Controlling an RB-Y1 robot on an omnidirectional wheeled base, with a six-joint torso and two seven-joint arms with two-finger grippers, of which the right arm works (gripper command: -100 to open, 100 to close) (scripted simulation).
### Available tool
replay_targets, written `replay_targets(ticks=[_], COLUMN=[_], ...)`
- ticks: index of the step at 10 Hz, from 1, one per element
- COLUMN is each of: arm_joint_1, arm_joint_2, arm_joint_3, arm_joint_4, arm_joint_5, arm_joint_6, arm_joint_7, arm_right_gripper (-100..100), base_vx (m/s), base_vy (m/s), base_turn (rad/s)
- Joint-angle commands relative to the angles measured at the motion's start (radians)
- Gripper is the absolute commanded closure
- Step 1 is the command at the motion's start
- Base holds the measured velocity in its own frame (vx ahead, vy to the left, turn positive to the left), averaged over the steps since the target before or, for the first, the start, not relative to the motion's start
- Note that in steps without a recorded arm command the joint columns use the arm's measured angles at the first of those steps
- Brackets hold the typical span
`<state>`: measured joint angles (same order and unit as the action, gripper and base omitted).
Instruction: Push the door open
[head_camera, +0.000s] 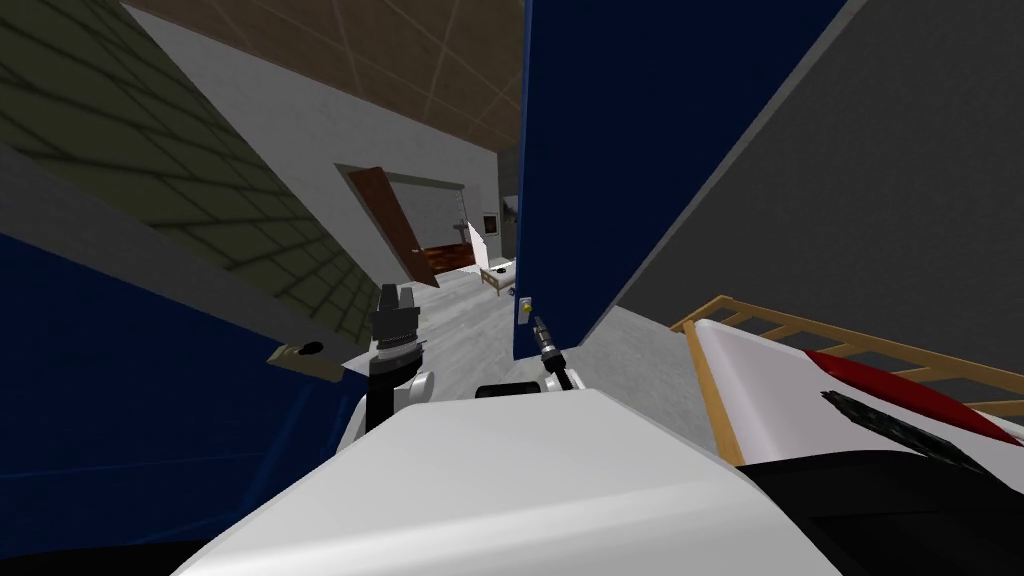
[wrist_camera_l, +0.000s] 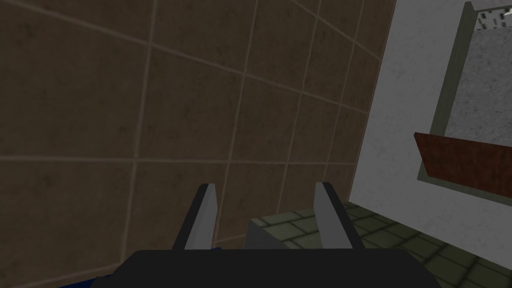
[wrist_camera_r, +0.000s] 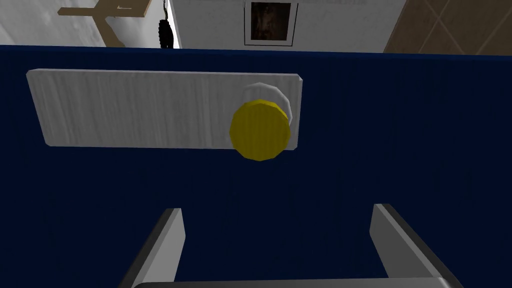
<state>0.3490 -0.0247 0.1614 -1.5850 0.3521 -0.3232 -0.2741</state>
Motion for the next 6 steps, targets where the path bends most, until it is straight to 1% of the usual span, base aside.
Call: replay_targets(ticks=[1, 3, 5, 6], arm_joint_1=[-0.011, -0.026, -0.041, -0.038], arm_joint_2=[-0.005, 0.008, 0.045, 0.03], arm_joint_3=[-0.005, -0.011, -0.018, -0.017], arm_joint_4=[0.007, 0.02, 0.033, 0.028], arm_joint_5=[-0.003, -0.007, -0.01, -0.01], arm_joint_6=[0.0, -0.002, -0.004, -0.002], arm_joint_7=[0.004, 0.009, 0.014, 0.01], arm_right_gripper=[-100, -100, -100, -100], base_vx=[0.2, 0.235, 0.203, 0.072], base_vy=[0.03, 0.026, 0.023, 0.011], base_turn=[0.003, 0.014, 0.014, 0.002])
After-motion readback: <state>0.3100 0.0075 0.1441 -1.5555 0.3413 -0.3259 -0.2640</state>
